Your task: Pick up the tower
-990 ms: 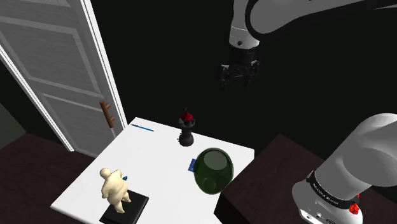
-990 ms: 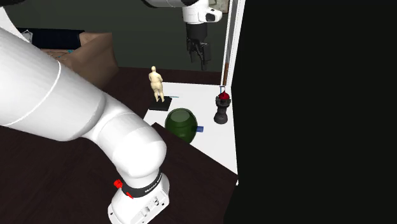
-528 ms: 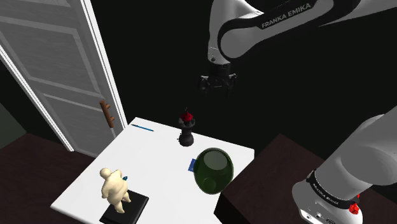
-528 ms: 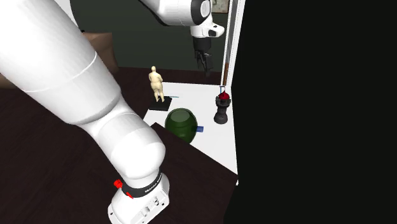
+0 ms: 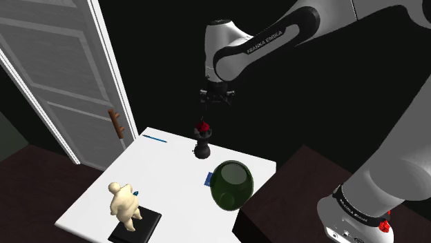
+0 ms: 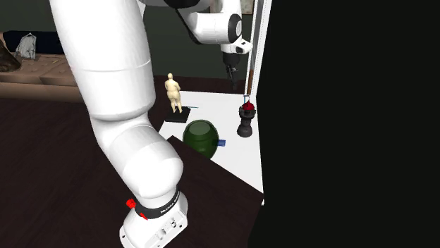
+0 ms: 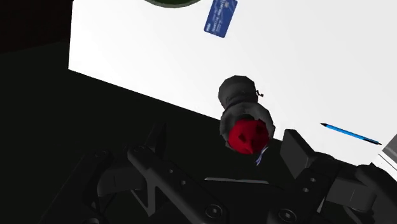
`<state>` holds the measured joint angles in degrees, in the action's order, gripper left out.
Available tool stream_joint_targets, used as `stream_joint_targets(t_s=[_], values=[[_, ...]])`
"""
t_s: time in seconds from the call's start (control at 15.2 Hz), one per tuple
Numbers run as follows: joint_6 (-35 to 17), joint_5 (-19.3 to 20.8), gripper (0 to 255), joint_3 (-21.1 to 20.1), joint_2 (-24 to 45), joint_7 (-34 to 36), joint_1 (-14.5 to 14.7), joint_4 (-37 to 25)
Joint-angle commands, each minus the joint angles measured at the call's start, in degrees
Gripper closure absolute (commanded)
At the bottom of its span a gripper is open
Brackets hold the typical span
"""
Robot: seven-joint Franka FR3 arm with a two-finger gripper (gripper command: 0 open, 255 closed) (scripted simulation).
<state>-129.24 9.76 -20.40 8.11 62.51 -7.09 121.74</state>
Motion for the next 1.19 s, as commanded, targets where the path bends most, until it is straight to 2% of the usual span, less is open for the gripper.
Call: stream_joint_targets(t_s=[0.0, 0.26, 0.59, 1.12], values=[[-1.6, 2.3, 0, 0.9, 4.7, 3.4, 0.2, -3.0], [-3.0, 5.8, 0, 3.1, 13.6, 9.6, 1.9, -10.5], [-3.3, 8.0, 0, 6.2, 24.6, 15.4, 4.2, -21.5], [-7.1, 9.5, 0, 7.5, 29.1, 16.9, 5.0, -22.3]])
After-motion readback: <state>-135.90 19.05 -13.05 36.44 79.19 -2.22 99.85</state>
